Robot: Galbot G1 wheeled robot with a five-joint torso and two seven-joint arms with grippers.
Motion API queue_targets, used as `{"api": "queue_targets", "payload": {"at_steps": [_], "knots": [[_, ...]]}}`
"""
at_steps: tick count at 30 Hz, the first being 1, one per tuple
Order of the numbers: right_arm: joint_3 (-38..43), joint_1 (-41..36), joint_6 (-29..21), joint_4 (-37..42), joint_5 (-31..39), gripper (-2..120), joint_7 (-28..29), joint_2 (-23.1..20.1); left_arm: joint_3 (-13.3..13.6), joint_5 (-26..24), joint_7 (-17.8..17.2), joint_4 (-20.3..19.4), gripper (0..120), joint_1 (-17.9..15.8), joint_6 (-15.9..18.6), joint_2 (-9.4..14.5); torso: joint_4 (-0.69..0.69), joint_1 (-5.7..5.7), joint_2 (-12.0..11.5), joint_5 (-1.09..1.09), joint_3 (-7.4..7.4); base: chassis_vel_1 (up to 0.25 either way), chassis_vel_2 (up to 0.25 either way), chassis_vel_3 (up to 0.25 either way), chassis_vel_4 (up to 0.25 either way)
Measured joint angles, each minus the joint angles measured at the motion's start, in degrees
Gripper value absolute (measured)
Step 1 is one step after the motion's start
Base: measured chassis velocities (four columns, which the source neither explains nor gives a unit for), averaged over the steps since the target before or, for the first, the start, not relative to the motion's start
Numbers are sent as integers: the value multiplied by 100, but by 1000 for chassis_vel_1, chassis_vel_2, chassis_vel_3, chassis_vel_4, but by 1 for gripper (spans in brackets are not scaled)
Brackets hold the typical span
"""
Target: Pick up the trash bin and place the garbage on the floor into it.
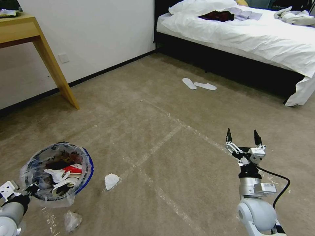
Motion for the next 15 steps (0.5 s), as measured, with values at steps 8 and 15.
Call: {"api": "queue_targets", "payload": {"at_steps": [8,15], "knots": [[-5,-15,0,-16,0,100,0,-47,-27,0,13,3,0,7,-7,-9,1,-1,0,0,0,-29,32,39,-33],[13,15,-33,-94,8,100,12,-108,5,-19,21,49,0,-55,-16,20,0,-1,0,0,-1,-63,70,68,-72]]}}
